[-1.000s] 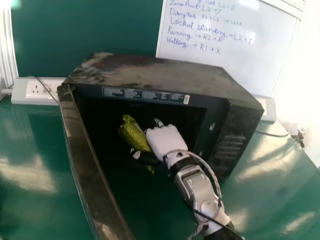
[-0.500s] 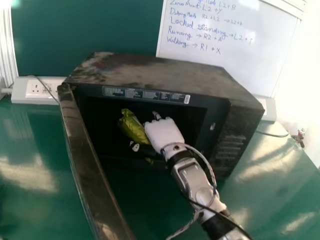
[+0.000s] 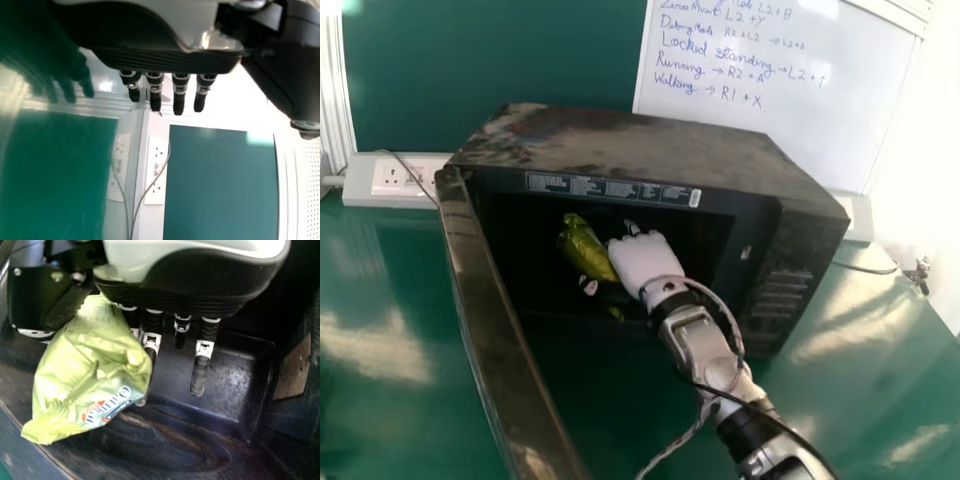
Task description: Put biscuit inside oven
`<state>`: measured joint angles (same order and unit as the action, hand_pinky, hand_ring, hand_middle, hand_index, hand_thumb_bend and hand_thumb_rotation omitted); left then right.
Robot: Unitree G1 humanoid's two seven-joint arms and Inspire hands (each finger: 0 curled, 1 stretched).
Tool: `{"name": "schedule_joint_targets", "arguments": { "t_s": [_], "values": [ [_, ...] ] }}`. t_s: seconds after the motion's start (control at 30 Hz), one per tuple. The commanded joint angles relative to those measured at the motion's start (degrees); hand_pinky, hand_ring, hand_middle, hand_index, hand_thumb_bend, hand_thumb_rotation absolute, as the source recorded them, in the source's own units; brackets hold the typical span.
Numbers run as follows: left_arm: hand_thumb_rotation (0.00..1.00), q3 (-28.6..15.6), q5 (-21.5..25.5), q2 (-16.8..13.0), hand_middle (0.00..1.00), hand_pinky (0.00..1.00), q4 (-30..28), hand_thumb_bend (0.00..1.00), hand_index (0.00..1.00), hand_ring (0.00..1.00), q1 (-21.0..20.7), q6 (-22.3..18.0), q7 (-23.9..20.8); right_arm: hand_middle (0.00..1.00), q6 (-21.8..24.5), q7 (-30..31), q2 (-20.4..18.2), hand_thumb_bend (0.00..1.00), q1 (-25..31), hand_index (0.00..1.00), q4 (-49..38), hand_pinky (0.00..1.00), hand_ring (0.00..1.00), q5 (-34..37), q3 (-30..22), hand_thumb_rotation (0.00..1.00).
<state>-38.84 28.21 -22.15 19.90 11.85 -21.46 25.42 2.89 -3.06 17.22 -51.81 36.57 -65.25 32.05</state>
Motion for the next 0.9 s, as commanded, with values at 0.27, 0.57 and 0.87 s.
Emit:
{"name": "schedule_joint_targets", "arguments": {
  "t_s": [0.27,0.57,0.87],
  "values": [
    [0.07,0.73,0.17,0.99,0.67,0.45,-0.59,0.70,0.70,0.58,0.88,0.65,0.36,0.45,-2.42,-9.80,-2.51,0.52,-5.70,0.54,10.21,0.51,0.51,3.14,1.35,0.00],
    [0.08,0.45,0.53,0.85,0.66,0.46,-0.21,0.71,0.70,0.58,0.71,1.07,0.64,0.45,-5.48,-18.10,-5.16,0.52,-9.63,0.55,20.98,0.45,0.45,6.17,2.04,0.00],
    [0.07,0.32,0.41,0.90,0.66,0.44,0.42,0.71,0.69,0.58,0.50,0.48,0.71,0.46,-6.18,-23.12,-7.78,0.52,-13.66,0.55,30.09,0.45,0.44,7.78,3.76,0.00]
  ]
}}
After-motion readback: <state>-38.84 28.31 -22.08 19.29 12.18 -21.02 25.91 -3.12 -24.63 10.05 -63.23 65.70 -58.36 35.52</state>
